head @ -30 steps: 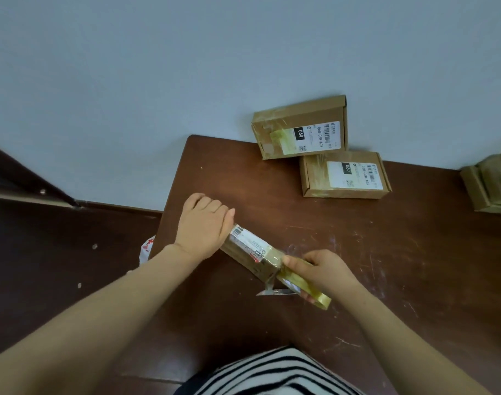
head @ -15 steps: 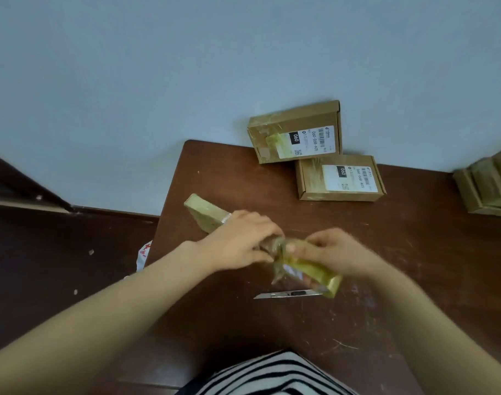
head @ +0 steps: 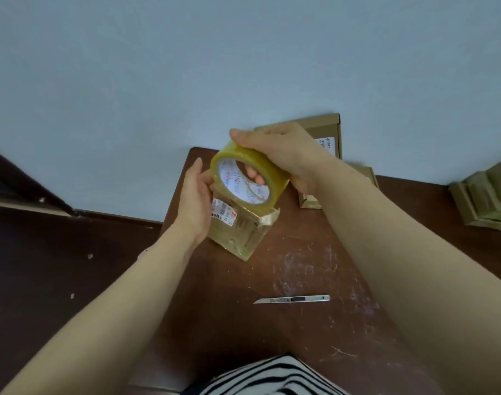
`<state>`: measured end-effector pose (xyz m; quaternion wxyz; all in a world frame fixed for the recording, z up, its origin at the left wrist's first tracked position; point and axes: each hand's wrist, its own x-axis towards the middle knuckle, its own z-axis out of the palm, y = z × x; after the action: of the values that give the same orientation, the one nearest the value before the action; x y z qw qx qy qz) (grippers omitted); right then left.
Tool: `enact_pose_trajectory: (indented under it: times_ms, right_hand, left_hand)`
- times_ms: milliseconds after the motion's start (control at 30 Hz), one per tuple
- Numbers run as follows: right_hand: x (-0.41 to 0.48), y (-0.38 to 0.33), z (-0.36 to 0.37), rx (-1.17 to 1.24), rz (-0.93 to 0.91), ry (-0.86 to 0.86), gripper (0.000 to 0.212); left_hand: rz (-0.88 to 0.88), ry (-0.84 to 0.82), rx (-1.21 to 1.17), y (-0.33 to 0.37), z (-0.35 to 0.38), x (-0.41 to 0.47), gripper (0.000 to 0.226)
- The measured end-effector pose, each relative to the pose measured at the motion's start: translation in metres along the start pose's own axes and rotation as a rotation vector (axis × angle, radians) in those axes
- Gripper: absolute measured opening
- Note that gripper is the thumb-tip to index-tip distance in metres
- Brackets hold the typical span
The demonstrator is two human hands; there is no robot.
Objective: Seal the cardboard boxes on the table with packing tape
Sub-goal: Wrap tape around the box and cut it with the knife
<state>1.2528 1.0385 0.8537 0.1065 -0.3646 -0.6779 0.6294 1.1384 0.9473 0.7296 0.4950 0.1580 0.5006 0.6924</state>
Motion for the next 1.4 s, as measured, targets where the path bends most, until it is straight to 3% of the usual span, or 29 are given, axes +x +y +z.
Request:
enact_pose_trajectory:
  times_ms: [167,233,367,433,567,700,833,1033,1133,1233,1300,1400]
  right_hand:
    - [0.012,-0.009,0.022,0.002,0.089,-0.065,0.044]
    - [0.010,-0.011,0.023,0.056,0.131,-0.078,0.036]
    - [-0.006,-0.022,0.011,0.076,0.099,-0.035,0.025]
    - [-0.020,-0.030,-0.003,0.072,0.076,-0.048,0.025]
    - [-0.047,-0.033,-0.029,0.058,0.071,-0.075,0.028]
    - [-0.064,-0.008,-0.036,0.188,0.133,-0.052,0.031]
    - [-0.068,0.019,-0.033,0.233,0.143,0.012,0.030]
    - [-0.060,0.026,-0.033,0.271,0.128,0.026,0.027]
    - [-0.054,0.023,-0.032,0.270,0.121,0.014,0.026]
    - [-0.049,0.021,-0.033,0.265,0.129,-0.002,0.027]
    - [-0.047,0.021,-0.033,0.272,0.139,-0.012,0.027]
    - [-0.045,0.023,-0.030,0.273,0.146,0.000,0.026]
  left_hand:
    - [0.073,0.442,-0.011,0.001,0.017,0.019,0.062]
    - [0.093,0.466,-0.051,0.000,0.023,0.026,0.064]
    - [0.137,0.556,-0.005,-0.004,0.028,0.034,0.040]
    - [0.149,0.568,0.022,-0.006,0.027,0.038,0.046]
    - [0.207,0.545,0.076,-0.013,0.030,0.041,0.065]
    - [0.213,0.536,0.108,-0.015,0.033,0.043,0.053]
    - [0.199,0.458,0.264,-0.011,0.027,0.043,0.059]
    - [0.412,0.422,0.485,-0.007,0.024,0.029,0.043]
    - [0.345,0.399,0.432,-0.004,0.022,0.019,0.052]
    - [0.159,0.228,0.396,0.003,0.020,0.008,0.072]
    - [0.057,0.116,0.306,0.005,0.019,-0.002,0.071]
    - [0.076,0.103,0.319,0.002,0.023,-0.011,0.063]
